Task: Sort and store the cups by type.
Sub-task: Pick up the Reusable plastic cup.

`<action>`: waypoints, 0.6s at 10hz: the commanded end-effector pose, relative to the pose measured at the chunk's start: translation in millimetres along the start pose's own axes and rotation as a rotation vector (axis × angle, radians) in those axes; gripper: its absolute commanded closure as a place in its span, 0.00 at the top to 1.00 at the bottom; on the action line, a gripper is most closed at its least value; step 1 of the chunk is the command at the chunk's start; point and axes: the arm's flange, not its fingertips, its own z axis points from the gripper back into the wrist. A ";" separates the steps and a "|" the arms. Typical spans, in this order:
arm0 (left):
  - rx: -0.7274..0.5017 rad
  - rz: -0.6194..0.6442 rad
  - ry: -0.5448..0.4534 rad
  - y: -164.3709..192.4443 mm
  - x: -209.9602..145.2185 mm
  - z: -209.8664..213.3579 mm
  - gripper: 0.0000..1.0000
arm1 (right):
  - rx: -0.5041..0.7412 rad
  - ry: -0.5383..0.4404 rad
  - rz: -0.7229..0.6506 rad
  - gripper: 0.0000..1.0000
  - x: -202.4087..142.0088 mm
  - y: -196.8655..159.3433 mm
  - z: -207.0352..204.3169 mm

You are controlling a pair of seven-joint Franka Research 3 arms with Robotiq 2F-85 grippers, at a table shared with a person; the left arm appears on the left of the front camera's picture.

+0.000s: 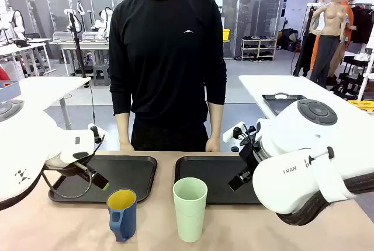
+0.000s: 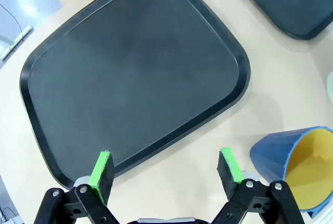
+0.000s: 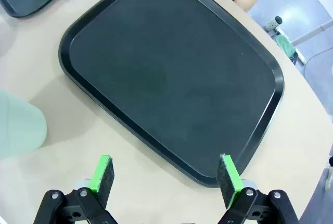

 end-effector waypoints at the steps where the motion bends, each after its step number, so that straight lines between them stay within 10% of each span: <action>1: 0.000 0.000 0.000 -0.2 0.0 0.0 1.00 | 0.000 0.000 0.000 1.00 0.0 0.0 0.0; 6: 0.000 0.000 0.000 -0.2 0.0 0.0 1.00 | 0.000 0.000 0.000 1.00 0.0 0.0 0.0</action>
